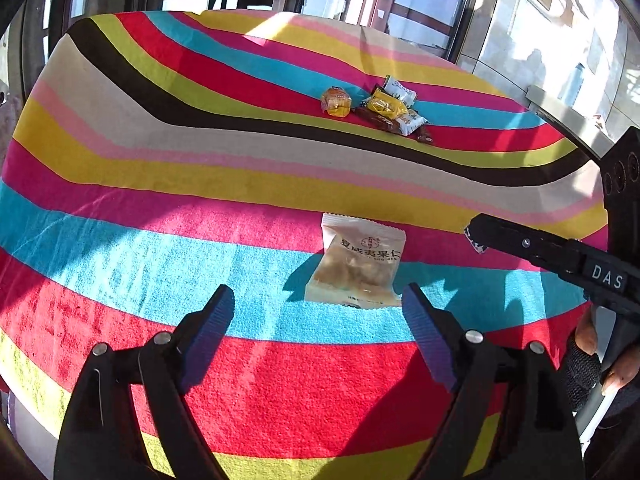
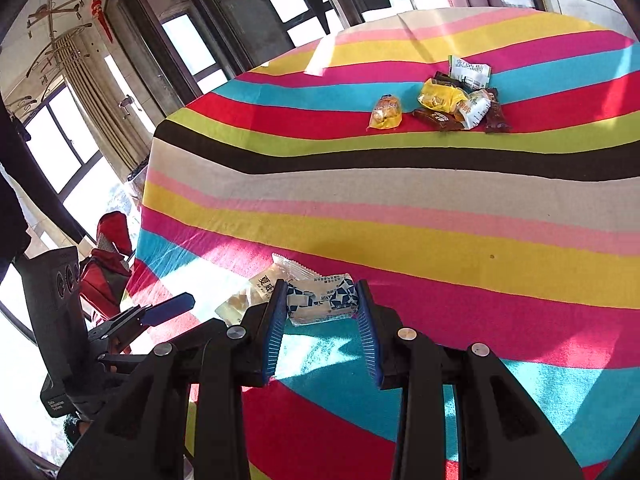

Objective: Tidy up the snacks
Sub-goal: 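Carry both snacks to the white box and open both tools inside it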

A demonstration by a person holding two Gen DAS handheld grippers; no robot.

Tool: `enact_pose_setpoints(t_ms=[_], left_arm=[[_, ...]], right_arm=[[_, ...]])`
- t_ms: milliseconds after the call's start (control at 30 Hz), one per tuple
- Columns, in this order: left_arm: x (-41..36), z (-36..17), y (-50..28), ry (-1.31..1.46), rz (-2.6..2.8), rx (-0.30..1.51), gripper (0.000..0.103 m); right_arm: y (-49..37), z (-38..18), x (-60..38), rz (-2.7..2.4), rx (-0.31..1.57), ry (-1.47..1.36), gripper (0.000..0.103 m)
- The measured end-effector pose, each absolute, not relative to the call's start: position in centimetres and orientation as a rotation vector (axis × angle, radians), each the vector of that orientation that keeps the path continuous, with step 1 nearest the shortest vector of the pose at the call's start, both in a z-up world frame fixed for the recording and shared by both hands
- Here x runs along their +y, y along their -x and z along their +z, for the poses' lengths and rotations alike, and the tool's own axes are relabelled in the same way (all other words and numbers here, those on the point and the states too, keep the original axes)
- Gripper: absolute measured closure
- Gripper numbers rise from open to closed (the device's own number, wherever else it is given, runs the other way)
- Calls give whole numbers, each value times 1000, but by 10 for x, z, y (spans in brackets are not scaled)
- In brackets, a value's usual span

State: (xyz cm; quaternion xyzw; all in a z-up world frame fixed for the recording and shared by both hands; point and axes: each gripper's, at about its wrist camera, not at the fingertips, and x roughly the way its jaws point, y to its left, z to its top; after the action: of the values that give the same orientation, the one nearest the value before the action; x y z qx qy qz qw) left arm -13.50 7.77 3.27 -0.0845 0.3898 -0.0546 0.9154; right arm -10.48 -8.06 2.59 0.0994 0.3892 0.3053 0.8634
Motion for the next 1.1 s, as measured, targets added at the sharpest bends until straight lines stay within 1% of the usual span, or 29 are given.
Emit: enact_pose_setpoints(t_ms=[100,167,333,467,533,600,633,667,700,867,1100], left_arm=[[65,27,130,262,-115,882,12],[58,26,132,325,-109,893,5],[45,25,123,348,-32,922,5],[40,26,90,211,96,930,3],[36,20,67,117,87,1015,2],[29,18,59,40,47,1044,3],[27,19,60,24,20,1029,7],[25,21,65,5,7,993,32],[22,24,70,-22,-8,962,55],[34,30,101,47,-81,907,56],[80,45,153,91,-10,863,55]], right_arm=[[101,29,-92,629,811,-196,68],[92,29,-95,621,816,-161,68],[80,27,-107,626,811,-222,68],[87,29,-115,643,792,-262,68],[94,31,-120,635,777,-255,68],[97,34,-130,617,764,-262,68],[98,34,-135,610,761,-269,68],[99,35,-140,602,759,-275,68],[99,34,-144,596,760,-278,68],[106,30,-136,624,789,-277,68],[141,25,-45,809,836,-118,68]])
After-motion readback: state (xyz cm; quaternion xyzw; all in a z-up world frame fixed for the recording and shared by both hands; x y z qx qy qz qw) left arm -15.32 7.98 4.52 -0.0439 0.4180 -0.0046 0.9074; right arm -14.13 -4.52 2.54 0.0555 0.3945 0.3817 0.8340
